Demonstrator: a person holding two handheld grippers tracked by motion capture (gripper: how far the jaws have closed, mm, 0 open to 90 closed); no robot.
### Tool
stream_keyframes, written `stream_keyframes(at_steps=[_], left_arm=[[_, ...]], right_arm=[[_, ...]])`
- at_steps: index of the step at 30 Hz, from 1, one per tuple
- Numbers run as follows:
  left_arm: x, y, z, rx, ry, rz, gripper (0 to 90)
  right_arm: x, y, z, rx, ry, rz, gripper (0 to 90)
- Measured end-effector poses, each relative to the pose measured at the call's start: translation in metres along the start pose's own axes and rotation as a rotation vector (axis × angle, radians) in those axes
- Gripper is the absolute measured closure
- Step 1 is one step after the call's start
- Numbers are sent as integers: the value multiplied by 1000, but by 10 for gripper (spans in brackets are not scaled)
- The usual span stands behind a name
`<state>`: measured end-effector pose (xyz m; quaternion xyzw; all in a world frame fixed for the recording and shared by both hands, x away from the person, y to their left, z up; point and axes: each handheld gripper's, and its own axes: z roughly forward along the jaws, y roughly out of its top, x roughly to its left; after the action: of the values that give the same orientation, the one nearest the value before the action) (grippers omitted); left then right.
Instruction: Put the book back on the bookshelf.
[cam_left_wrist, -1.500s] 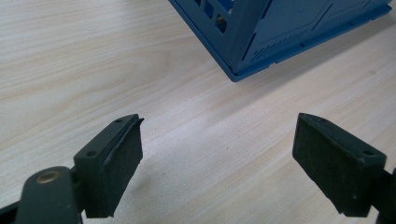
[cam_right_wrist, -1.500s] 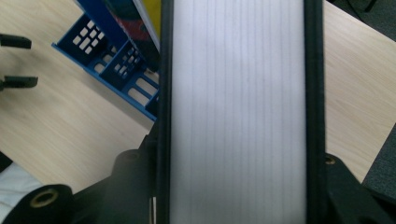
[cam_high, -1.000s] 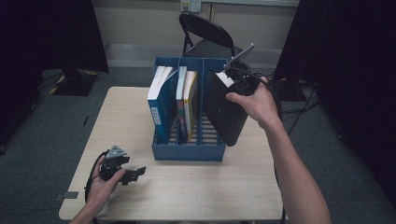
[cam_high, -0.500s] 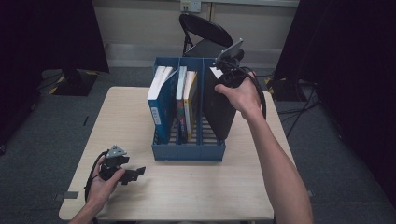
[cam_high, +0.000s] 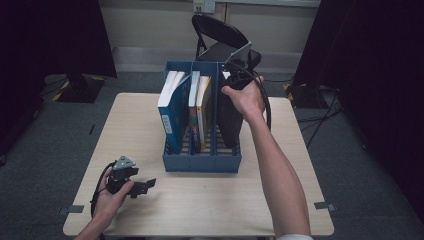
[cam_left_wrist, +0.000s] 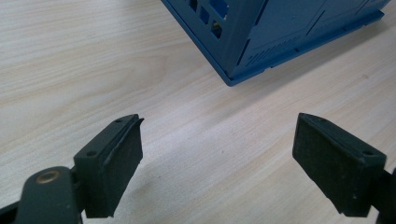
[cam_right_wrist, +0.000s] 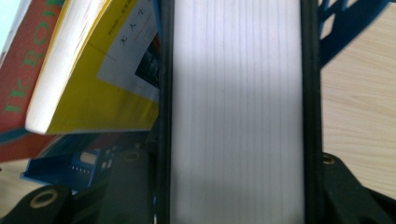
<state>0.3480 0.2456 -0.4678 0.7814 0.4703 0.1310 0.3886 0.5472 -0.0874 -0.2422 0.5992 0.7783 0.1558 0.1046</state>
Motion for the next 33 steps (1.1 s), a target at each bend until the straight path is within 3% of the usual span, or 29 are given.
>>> stream_keyframes(at_steps=[5, 13, 20, 23, 33], left_arm=[[1, 0, 2, 16, 0, -2, 158], [1, 0, 3, 18, -2, -2, 158], [2, 0, 4, 36, 9, 0, 158], [3, 0, 4, 36, 8, -6, 159], [2, 0, 5, 40, 3, 1, 159]], right_arm=[[5, 3, 14, -9, -26, 22, 536], [4, 2, 32, -28, -26, 72, 536], [10, -3, 50, -36, -51, 65, 536], [8, -4, 53, -42, -41, 85, 536], [12, -15, 64, -55, -53, 67, 531]])
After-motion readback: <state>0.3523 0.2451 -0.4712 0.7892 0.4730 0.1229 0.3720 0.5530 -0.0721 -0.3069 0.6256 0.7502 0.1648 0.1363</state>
